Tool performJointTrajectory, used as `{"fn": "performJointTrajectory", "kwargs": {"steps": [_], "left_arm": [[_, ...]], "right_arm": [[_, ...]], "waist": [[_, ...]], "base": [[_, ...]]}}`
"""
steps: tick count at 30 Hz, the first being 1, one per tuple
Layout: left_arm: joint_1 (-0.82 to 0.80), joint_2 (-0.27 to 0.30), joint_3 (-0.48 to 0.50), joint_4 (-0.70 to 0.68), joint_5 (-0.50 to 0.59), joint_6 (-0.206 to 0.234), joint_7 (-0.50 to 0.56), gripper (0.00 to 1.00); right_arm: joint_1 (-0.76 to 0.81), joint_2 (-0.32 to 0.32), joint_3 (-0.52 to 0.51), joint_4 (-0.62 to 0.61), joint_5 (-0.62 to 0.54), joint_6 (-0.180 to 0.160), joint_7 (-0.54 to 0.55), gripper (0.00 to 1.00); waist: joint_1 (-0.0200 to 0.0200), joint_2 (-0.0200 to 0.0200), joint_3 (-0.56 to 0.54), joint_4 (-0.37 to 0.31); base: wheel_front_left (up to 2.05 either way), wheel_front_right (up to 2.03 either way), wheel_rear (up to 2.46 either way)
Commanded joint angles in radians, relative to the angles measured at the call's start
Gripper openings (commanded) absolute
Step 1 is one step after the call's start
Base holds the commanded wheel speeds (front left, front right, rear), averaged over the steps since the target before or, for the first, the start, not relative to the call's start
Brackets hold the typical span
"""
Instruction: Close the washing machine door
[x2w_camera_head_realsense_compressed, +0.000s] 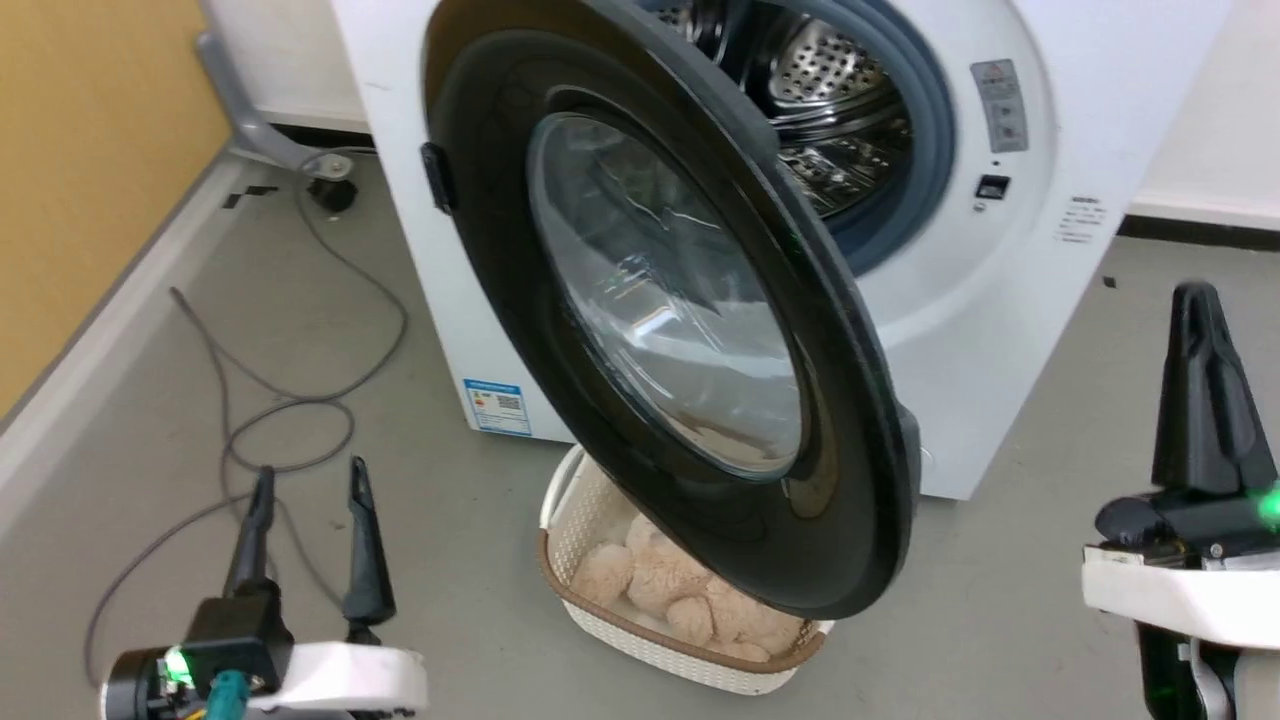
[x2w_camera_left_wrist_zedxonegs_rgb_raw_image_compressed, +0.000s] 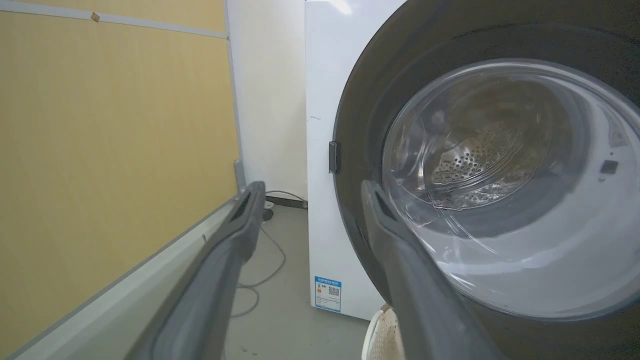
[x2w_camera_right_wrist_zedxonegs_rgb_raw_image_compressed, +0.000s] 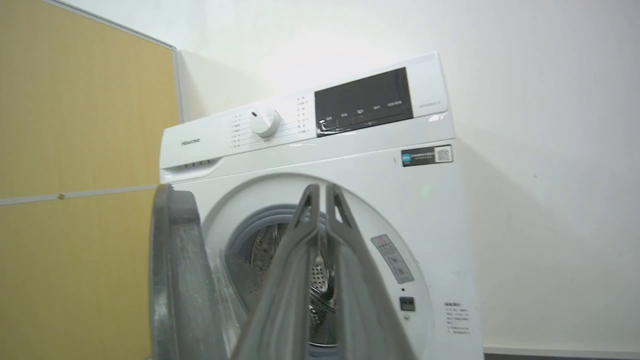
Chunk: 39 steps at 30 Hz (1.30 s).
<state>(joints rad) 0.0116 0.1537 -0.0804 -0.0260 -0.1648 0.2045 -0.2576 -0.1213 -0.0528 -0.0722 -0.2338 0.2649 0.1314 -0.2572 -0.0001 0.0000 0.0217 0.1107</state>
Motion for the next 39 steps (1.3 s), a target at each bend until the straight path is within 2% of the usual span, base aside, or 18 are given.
{"fn": "performJointTrajectory", "kwargs": {"steps": [1,3,6,7,8,12,19,22,29,39], "left_arm": [[0.016,-0.006,-0.001,-0.005,0.019,-0.011,-0.004,1.00],[0.018,-0.011,0.000,-0.006,0.025,-0.016,-0.004,1.00],[0.020,-0.023,0.007,-0.011,0.044,-0.022,-0.004,1.00],[0.021,-0.033,0.016,-0.014,0.049,-0.024,-0.004,1.00],[0.021,-0.033,0.016,-0.014,0.049,-0.024,-0.004,1.00],[0.023,-0.046,0.032,-0.020,0.058,-0.031,-0.004,1.00],[0.022,-0.062,0.052,-0.023,0.075,-0.041,-0.004,1.00],[0.014,-0.067,0.060,-0.017,0.079,-0.049,-0.004,1.00],[0.003,-0.082,0.067,-0.015,0.091,-0.056,-0.004,1.00],[-0.023,-0.094,0.055,-0.019,0.110,-0.056,-0.004,1.00]], "right_arm": [[-0.021,0.003,0.026,-0.036,0.030,-0.001,-0.005,0.00],[-0.027,0.003,0.050,-0.060,0.040,-0.001,-0.005,0.00],[-0.041,-0.002,0.139,-0.121,0.062,-0.001,-0.005,0.00],[-0.050,-0.028,0.210,-0.149,0.074,-0.001,-0.005,0.00],[-0.050,-0.028,0.210,-0.149,0.074,-0.001,-0.005,0.00],[-0.061,-0.089,0.345,-0.173,0.098,-0.001,-0.005,0.00],[-0.068,-0.241,0.562,-0.097,0.085,-0.001,-0.005,0.00],[-0.061,-0.282,0.626,-0.040,0.084,-0.001,-0.005,0.00],[-0.028,-0.343,0.635,0.119,0.081,-0.001,-0.005,0.00],[-0.011,-0.317,0.494,0.256,0.070,-0.001,-0.005,0.00]], "waist": [[0.0001,0.0000,-0.003,0.013],[0.0001,0.0000,-0.004,0.017],[0.0001,0.0000,-0.004,0.028],[0.0001,0.0000,-0.003,0.032],[0.0001,0.0000,-0.003,0.032],[0.0001,0.0000,0.000,0.036],[0.0001,0.0000,0.015,0.028],[0.0001,0.0000,0.024,0.026],[0.0001,0.0000,0.048,0.021],[0.0001,0.0000,0.099,0.004]], "base": [[0.00,0.00,0.00],[0.00,0.00,0.00],[0.00,0.00,0.00],[0.00,0.00,0.00],[0.00,0.00,0.00],[0.00,0.00,0.00],[0.00,0.00,0.00],[0.00,0.00,0.00],[0.00,0.00,0.00],[0.00,0.00,0.00]]}}
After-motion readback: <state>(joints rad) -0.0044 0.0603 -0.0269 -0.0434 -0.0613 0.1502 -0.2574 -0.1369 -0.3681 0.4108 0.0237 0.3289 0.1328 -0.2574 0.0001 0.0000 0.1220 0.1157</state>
